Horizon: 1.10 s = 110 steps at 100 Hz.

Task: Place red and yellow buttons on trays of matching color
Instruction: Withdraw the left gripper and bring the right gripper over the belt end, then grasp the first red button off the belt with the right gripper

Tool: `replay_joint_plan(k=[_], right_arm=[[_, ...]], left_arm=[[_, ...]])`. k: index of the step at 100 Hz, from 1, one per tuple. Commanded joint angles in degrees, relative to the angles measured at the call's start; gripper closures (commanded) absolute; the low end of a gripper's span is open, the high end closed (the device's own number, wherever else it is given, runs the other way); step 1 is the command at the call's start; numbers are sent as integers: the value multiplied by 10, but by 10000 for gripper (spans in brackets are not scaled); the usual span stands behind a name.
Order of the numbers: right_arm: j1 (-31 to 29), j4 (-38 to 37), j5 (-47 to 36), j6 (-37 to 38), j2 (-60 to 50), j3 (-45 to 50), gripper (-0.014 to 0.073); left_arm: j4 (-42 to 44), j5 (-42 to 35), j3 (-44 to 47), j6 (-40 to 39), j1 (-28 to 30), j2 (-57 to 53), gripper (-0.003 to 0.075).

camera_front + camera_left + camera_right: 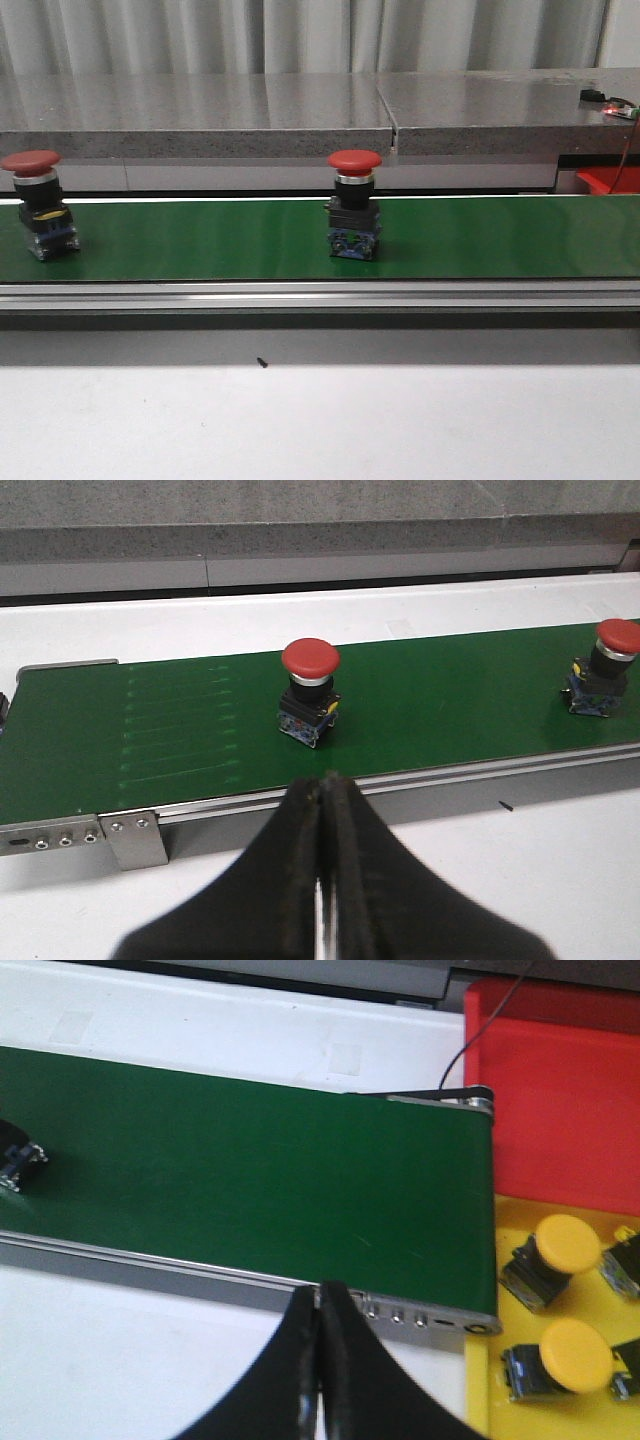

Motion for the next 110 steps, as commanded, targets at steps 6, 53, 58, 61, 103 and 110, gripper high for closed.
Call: replay_joint_plan(k=[6,53,58,61,103,110], right_arm=[[45,2,-18,-7,82,-86,660],[156,16,79,-7,299,-271,142],[163,18,84,-7,316,-284,75],[168,20,87,-7,325,-291,48],[179,43,195,-33,464,-398,32],[179,50,200,-44,481,-411,32]], left_arm=[[-11,-39,-14,-5,-5,4,739],[-11,-39,-14,-5,-5,4,739],[-11,-39,-14,-5,-5,4,739],[-11,-39,-14,-5,-5,4,739],[-11,-39,-14,-5,-5,4,739],[-11,-39,-14,-5,-5,4,739]])
